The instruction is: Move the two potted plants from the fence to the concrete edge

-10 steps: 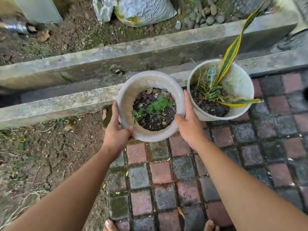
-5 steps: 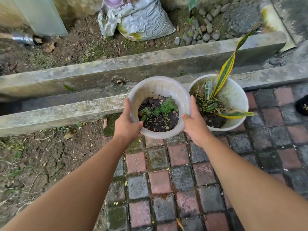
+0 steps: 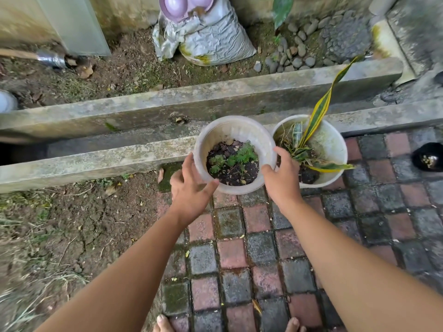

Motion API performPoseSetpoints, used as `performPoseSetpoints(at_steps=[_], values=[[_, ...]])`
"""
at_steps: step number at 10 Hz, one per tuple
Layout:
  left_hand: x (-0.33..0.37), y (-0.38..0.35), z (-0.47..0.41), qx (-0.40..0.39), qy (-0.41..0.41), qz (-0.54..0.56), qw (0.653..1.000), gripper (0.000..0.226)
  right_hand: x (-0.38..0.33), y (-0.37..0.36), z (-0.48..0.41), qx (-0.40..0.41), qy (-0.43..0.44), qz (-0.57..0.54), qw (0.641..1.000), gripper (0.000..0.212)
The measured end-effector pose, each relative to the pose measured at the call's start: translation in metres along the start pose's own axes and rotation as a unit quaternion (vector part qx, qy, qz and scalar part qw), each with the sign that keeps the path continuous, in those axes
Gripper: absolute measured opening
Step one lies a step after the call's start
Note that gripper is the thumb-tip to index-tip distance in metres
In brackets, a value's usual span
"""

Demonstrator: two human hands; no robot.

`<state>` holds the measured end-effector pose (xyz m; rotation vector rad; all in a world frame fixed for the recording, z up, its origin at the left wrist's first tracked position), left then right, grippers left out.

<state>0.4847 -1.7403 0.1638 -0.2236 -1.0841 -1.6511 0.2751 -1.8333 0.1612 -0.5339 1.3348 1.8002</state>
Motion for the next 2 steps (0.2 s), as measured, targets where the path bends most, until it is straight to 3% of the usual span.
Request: performPoseSetpoints(at_steps=[1, 2], values=[[0.026, 0.042, 0.043, 0.03, 0.003, 0.071, 0.997, 0.088, -0.051, 0.033, 0.031, -0.001, 0.05, -0.019, 0.999, 0.055], [0.069, 0.089, 0.093, 0.05, -0.045, 0.109, 0.992, 0.08, -0.11, 0.079, 0.065, 0.013, 0.14, 0.004, 0.99, 0.053]])
Point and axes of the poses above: each hand's wrist, its own z-axis away from the middle knuckle, its own y-axis out of the back of the hand, x = y × z, the point moved 4 cm from there along -z, towards the middle knuckle, and after that the axes turned 4 degrees about x, right-handed, at the moved point
